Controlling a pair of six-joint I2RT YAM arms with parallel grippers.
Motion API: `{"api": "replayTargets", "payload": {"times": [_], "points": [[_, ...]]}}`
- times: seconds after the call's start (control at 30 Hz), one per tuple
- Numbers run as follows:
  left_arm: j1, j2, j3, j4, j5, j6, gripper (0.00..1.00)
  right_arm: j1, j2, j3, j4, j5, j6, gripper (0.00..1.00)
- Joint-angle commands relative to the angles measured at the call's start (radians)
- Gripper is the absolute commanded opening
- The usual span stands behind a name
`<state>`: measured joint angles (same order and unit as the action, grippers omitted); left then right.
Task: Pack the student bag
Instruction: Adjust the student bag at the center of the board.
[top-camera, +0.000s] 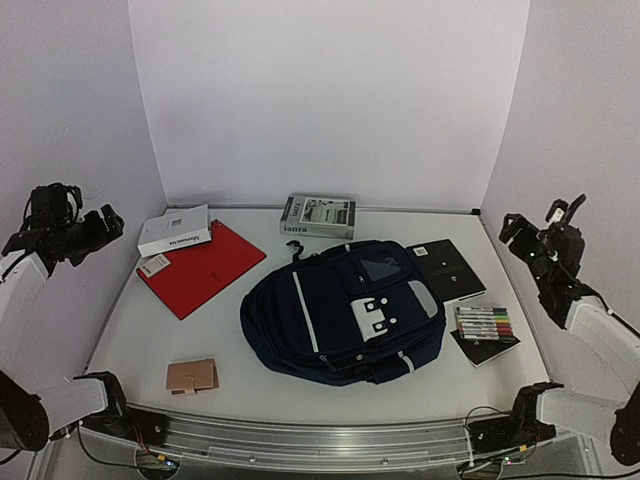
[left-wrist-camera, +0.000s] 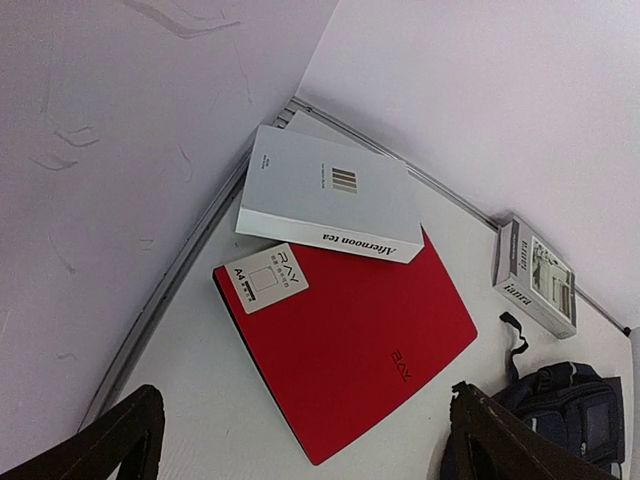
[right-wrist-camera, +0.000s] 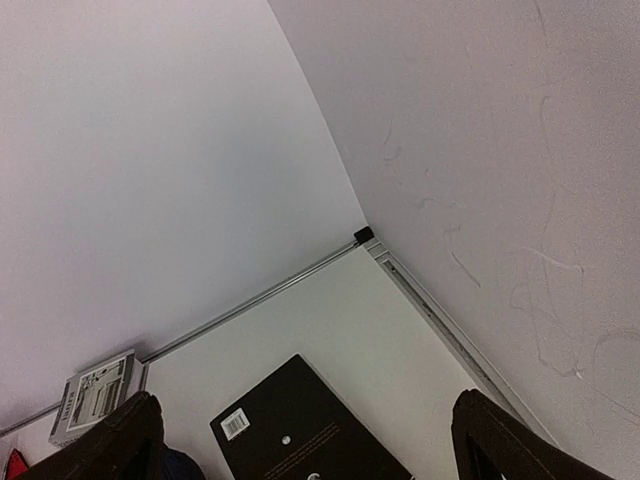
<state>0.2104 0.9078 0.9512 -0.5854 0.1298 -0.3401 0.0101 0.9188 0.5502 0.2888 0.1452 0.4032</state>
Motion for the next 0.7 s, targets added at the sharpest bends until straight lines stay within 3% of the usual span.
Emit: {"api": "replayTargets", "payload": {"times": [0.0,0.13,0.3,0.57,0.67], "points": [[0.002,0.034,0.04,-0.018,-0.057,-0.072,1.0,0.003,0.037,0.076,-0.032,-0.101,-0.041,0.98],[0.003,0.048,0.041,-0.05,-0.05,-0.097,1.0,0.003,0.1,0.143,-0.095,-0.204,-0.066,0.98],[-0.027,0.006,-0.067,0.027,0.096,-0.166,1.0,0.028,0.15,0.193,-0.171,-0.311,-0.075,0.98],[-0.367,0.072,-0.289,0.268,0.14,-0.432,1.0,0.278,0.303,0.274,-0.333,-0.263,-0.076,0.98],[-0.464,0.126,-0.33,0.399,0.158,-0.502,1.0,0.319,0.393,0.292,-0.362,-0.288,-0.052,0.98]]}}
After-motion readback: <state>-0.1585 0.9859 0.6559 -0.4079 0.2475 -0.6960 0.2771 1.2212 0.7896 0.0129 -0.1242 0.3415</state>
